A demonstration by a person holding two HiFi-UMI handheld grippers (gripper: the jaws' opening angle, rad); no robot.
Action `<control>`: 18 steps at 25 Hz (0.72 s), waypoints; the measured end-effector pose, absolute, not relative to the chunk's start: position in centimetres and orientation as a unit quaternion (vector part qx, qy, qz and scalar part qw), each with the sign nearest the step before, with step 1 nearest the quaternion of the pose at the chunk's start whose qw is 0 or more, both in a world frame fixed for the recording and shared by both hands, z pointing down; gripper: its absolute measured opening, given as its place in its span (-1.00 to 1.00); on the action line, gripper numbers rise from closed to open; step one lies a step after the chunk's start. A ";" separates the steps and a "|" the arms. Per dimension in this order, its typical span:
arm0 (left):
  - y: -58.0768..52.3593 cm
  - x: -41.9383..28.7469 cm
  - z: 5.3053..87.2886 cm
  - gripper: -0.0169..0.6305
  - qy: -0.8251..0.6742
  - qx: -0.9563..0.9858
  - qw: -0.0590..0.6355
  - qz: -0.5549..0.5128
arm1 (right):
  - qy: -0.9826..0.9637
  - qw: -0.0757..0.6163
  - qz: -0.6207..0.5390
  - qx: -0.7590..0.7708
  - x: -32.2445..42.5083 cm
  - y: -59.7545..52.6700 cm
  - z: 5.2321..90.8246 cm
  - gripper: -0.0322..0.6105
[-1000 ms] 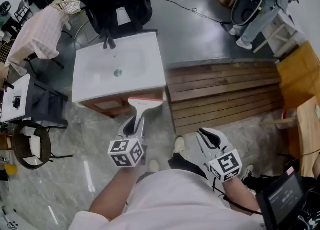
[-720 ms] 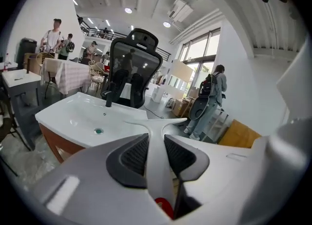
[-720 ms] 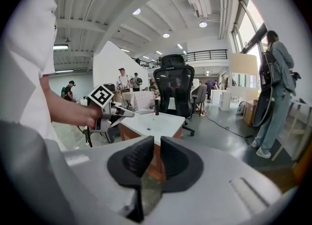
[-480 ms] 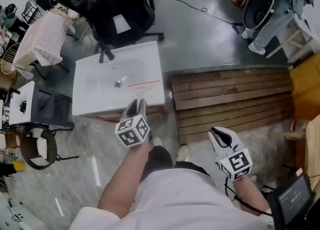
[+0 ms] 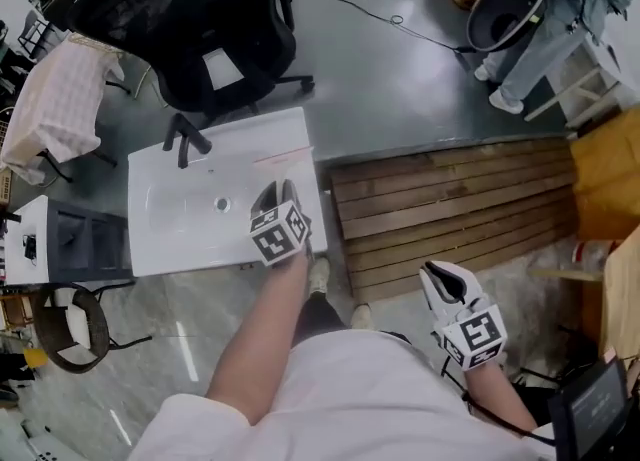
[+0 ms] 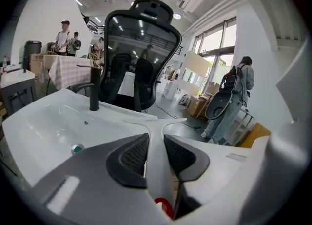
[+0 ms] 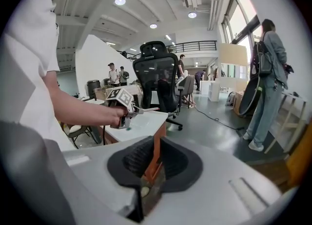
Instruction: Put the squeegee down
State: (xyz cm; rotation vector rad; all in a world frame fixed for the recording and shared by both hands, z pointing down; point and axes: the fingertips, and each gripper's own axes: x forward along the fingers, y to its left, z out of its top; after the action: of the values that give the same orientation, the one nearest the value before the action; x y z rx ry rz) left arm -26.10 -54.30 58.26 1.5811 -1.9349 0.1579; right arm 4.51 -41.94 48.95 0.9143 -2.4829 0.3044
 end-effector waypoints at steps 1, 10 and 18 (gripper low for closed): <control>-55.7 -26.4 58.8 -0.62 -0.734 0.597 0.317 0.061 | -0.904 0.239 0.112 0.336 4.2 -42.8 49.0 -0.80; -65.0 -29.0 63.4 -0.62 -0.746 0.572 0.330 0.084 | -0.883 0.263 0.135 0.365 3.7 -47.6 50.1 -0.80; -68.3 -29.9 66.6 -0.62 -0.759 0.542 0.343 0.113 | -0.865 0.268 0.151 0.396 4.7 -49.4 50.1 -0.80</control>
State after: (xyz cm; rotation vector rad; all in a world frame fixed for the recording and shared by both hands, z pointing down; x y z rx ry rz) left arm -29.87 -68.32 66.61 1.4089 -1.9733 0.2932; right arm 4.70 -49.43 50.06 1.0693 -2.3344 0.4061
